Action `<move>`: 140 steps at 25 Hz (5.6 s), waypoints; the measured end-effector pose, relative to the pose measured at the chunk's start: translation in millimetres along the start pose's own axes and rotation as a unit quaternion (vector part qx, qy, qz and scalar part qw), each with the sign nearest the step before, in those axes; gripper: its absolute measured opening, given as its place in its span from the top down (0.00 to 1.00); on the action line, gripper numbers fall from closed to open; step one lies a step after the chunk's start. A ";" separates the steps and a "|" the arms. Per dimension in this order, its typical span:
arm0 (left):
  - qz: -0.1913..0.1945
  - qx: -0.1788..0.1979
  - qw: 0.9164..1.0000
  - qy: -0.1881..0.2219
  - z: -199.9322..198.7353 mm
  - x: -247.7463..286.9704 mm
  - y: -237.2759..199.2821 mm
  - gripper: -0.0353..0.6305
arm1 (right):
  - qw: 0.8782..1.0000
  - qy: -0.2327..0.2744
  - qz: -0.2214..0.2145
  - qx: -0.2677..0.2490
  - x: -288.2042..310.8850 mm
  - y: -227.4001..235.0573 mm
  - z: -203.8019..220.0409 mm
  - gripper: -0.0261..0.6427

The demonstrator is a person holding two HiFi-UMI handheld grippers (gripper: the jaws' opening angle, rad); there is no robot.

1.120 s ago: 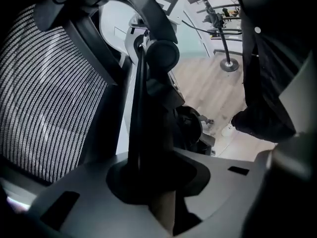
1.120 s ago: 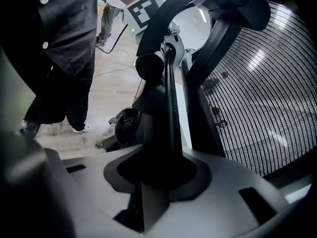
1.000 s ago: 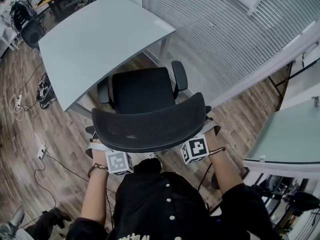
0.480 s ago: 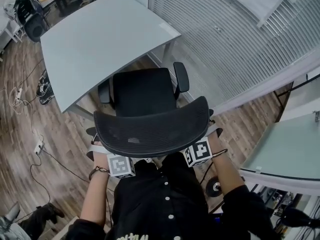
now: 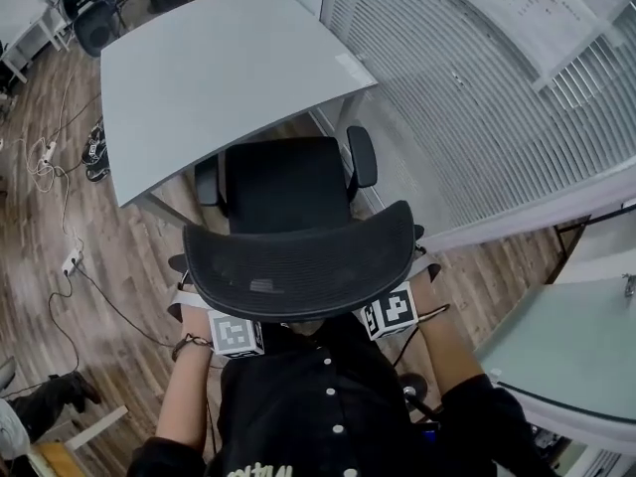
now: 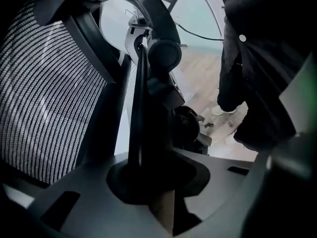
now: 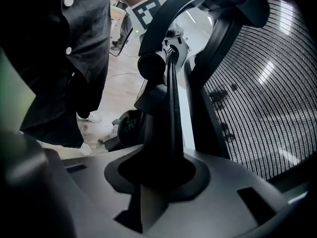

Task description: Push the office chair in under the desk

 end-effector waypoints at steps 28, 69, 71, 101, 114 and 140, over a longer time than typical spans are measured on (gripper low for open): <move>-0.024 -0.086 0.991 -0.102 -37.7 63.4 -66.1 0.80 | 0.992 0.083 -0.029 -0.093 50.2 81.3 89.2 0.78; -0.039 -0.116 0.981 -0.149 57.1 154.3 -168.8 0.80 | 0.984 0.118 -0.039 -0.129 181.4 217.1 79.0 0.78; -0.040 -0.117 0.981 -0.151 65.3 157.6 -172.6 0.80 | 0.984 0.118 -0.039 -0.130 188.8 223.3 74.9 0.78; -0.037 -0.125 0.977 -0.169 140.0 181.8 -196.4 0.75 | 0.985 0.110 -0.041 -0.125 239.8 259.2 31.5 0.76; -0.078 -0.139 0.970 -0.182 126.7 146.5 -195.2 0.50 | 0.985 0.134 -0.024 -0.108 209.0 261.7 30.9 0.62; -0.328 -0.548 0.769 0.020 24.6 -10.9 -222.9 0.91 | 0.815 0.362 0.063 0.447 5.9 289.1 58.2 0.92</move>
Point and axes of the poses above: the fingertips, and each gripper's own axes: x forward along the fingers, y to its right, z out of its underside, the point moved 4 cm from there along -x, backward along the fingers, and after that the axes turned 7 degrees about x, right-handed, at the moved point
